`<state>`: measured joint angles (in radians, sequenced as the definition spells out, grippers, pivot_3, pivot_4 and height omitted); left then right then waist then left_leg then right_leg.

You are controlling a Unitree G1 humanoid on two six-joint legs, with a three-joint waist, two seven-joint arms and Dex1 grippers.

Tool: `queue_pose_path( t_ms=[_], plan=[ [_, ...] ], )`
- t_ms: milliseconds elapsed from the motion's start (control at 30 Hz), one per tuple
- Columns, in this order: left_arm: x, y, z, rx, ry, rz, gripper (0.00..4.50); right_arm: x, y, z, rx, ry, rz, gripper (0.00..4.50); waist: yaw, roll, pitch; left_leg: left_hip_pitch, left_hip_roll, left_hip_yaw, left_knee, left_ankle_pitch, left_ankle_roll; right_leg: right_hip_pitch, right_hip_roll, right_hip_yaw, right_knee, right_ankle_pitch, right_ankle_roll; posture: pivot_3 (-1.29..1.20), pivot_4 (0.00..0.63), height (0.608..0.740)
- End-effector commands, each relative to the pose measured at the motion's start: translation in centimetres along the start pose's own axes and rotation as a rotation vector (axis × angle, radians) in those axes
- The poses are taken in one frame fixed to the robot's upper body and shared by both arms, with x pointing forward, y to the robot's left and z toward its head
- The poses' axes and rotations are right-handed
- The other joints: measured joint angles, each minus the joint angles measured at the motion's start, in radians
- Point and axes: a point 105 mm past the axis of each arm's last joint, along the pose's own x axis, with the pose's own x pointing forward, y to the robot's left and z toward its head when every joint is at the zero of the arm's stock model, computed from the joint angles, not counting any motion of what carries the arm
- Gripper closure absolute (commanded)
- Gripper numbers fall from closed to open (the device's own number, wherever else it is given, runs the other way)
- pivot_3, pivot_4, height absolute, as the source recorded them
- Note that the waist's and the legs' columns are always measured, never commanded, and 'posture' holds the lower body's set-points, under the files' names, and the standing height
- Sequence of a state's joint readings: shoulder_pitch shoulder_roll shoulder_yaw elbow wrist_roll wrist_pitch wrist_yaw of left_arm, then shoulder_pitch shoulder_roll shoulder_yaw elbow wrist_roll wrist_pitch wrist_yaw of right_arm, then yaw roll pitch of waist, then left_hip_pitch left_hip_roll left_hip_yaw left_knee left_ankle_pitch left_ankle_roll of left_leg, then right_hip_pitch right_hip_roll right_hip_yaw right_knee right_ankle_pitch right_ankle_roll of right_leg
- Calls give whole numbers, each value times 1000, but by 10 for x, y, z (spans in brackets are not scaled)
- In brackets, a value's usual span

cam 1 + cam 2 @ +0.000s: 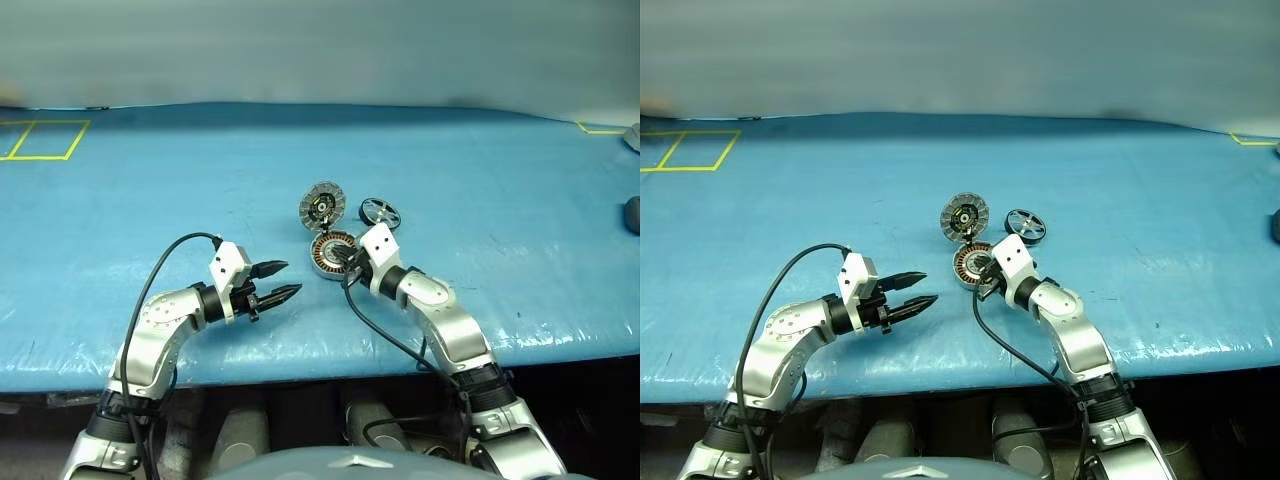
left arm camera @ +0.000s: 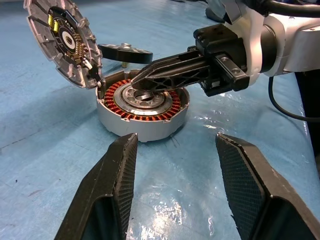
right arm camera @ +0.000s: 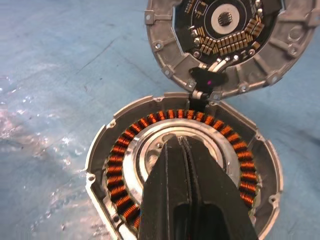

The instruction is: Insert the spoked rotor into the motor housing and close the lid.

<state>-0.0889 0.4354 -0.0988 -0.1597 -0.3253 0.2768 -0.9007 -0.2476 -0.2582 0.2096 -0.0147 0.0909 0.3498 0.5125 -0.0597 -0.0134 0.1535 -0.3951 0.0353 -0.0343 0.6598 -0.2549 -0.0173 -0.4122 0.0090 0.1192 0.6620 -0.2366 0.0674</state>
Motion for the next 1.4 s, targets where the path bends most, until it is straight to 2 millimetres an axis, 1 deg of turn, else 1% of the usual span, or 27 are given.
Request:
queue_pose_path(
  t_ms=[33, 133, 200, 233, 333, 567, 633, 700, 767, 833, 900, 1067, 1200, 1233, 1300, 1367, 1400],
  plan=[
    [3, 1, 7, 39, -16, -7, 1838, 2, 8, -18, -29, 65, 10, 4460, -4, 0, 0, 0, 0, 0, 0, 0, 0, 0, 0, 0, 0, 0, 0, 0, 150, 740],
    [4, 2, 9, 40, -16, -9, 1838, 2, 16, -30, -98, 115, 29, 4460, -8, 0, 0, 1, 0, 0, 0, 0, 0, 1, 0, 0, 1, -1, 2, 0, 150, 740],
    [5, 3, 10, 38, -15, -11, 1838, 2, 17, -32, -125, 125, 23, 4460, -8, 0, -1, 2, 0, 0, 0, 0, 0, 1, 0, 0, 1, -2, 3, 0, 150, 740],
    [5, 3, 10, 37, -15, -12, 1838, 2, 16, -33, -125, 126, 14, 4460, -8, -1, -2, 2, 0, 0, 0, 0, 0, 1, 0, 0, 1, -2, 4, 0, 150, 740],
    [5, 3, 9, 36, -12, -14, 1838, 4, 12, -32, -195, 133, -18, 4460, -9, -2, -3, 2, 0, 0, 0, 0, 0, 2, 0, 0, 1, -2, 3, 0, 150, 740],
    [8, 4, 7, 24, -8, -5, 1838, 12, 10, -22, -317, 120, -46, 4460, -10, -2, -3, 3, 1, 0, 1, 1, -1, 2, 1, 0, 1, -1, 4, 0, 150, 740],
    [9, 5, 7, 22, -7, -5, 1838, 15, 9, -23, -319, 133, -49, 4460, -9, -2, -3, 3, 0, 0, 1, 1, -1, 2, 1, 0, 1, -1, 4, 0, 150, 740],
    [10, 4, 6, 23, -5, -5, 1838, 17, 3, -29, -322, 170, -67, 4460, -9, -2, -3, 3, 0, 1, 2, 1, -1, 2, 0, 0, 1, -1, 4, 0, 150, 740],
    [11, 4, 6, 22, -5, -4, 1838, 18, -4, -36, -268, 213, -90, 4460, -8, -2, -3, 3, 0, 1, 2, 1, -1, 3, 0, 1, 1, -1, 4, 0, 150, 740],
    [11, 5, 6, 21, -5, -1, 1838, 19, -10, -37, -116, 237, -117, 4460, -6, -3, -4, 3, 0, 0, 2, 1, -1, 3, 0, 0, 1, -1, 4, 0, 150, 740],
    [11, 5, 4, 25, 0, 4, 1838, 18, -11, -34, 28, 231, -109, 4460, -5, -3, -5, 3, 0, 0, 2, 1, -1, 3, 0, 0, 1, -1, 4, 0, 150, 740],
    [12, 4, 2, 21, 2, 5, 1838, 14, -11, -33, 139, 238, -98, 4460, 2, -3, -5, 3, 0, 0, 2, 1, -1, 4, 0, 0, 0, -1, 3, 0, 150, 740],
    [12, 4, 1, 21, 2, 6, 1838, 11, -14, -29, 283, 192, -118, 4460, 0, -3, -6, 3, 0, 0, 0, 1, -1, 3, 0, 0, -1, -1, 4, 0, 150, 740],
    [12, 4, 1, 22, 3, 7, 1838, 10, -17, -31, 305, 191, -139, 4460, -2, -3, -6, 3, 0, 0, -1, 1, -1, 3, 0, 0, -1, -1, 4, 0, 150, 740],
    [12, 5, 1, 23, 3, 9, 1838, 8, -20, -34, 292, 202, -161, 4460, -4, -2, -6, 3, 0, 0, -2, 1, -1, 2, 0, 0, -1, -1, 4, 0, 150, 740],
    [12, 6, 1, 22, 2, 11, 1838, 7, -17, -34, 268, 200, -152, 4460, -6, -2, -6, 3, 0, 0, -2, 1, -1, 2, 0, 0, -1, -1, 4, 0, 150, 740],
    [11, 7, 1, 22, 2, 13, 1838, 7, -12, -29, 241, 178, -130, 4460, -6, -2, -6, 3, 0, 0, -2, 1, -1, 2, 0, 0, -1, -1, 4, 0, 150, 740]
  ],
)
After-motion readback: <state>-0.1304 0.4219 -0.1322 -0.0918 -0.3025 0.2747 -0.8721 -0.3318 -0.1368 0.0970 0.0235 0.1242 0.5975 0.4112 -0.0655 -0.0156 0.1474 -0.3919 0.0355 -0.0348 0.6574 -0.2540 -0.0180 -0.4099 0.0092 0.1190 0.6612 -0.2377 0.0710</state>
